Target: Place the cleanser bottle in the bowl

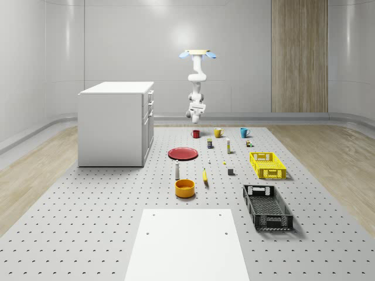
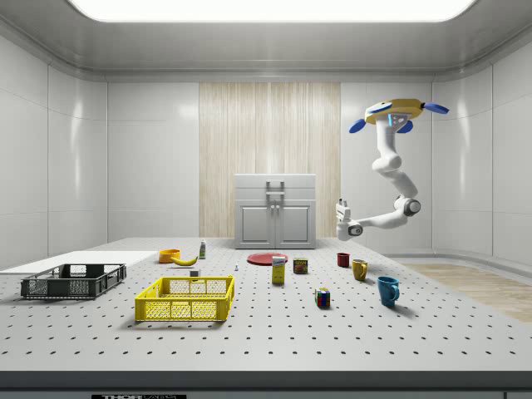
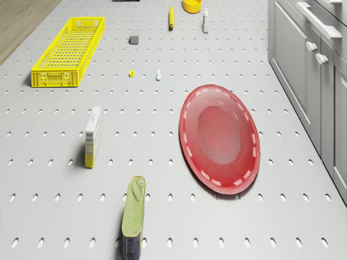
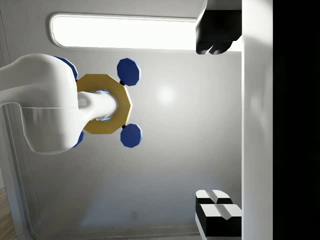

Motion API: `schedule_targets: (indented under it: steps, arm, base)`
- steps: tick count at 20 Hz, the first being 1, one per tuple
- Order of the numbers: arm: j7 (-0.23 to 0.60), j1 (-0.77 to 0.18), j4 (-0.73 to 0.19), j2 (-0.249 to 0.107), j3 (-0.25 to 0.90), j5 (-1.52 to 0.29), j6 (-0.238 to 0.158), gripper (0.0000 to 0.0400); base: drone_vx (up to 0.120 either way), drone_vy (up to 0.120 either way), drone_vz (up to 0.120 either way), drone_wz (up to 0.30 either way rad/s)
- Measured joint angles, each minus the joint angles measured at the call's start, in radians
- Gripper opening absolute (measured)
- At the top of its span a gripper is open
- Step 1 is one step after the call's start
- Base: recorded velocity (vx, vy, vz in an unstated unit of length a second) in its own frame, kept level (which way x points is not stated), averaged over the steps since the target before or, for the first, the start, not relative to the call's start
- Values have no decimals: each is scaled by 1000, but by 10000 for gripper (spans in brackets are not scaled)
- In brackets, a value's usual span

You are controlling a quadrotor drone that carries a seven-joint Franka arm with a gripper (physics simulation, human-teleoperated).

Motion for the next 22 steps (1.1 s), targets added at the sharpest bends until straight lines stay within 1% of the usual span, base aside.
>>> schedule_targets:
  steps: [5, 7, 9, 12, 15, 17, 19, 22]
  arm:
    - [23, -36, -29, -9, 116, -164, 8, 400]
    - [40, -61, -58, -16, 192, -275, 13, 400]
    - [64, -95, -109, -28, 290, -420, 21, 400]
    - [125, -167, -242, -58, 472, -706, 34, 400]
    - [226, -271, -433, -100, 662, -1045, 34, 400]
    - [313, -362, -560, -129, 775, -1265, 13, 400]
    - [403, -468, -661, -157, 869, -1453, -25, 400]
    - [523, -629, -754, -196, 974, -1653, -96, 400]
  base:
    - [120, 0, 0, 0]
    - [120, 0, 0, 0]
    - [120, 0, 0, 0]
    - [120, 0, 0, 0]
    - [120, 0, 0, 0]
    - [120, 0, -100, 0]
    - [120, 0, -120, 0]
    - [120, 0, -120, 0]
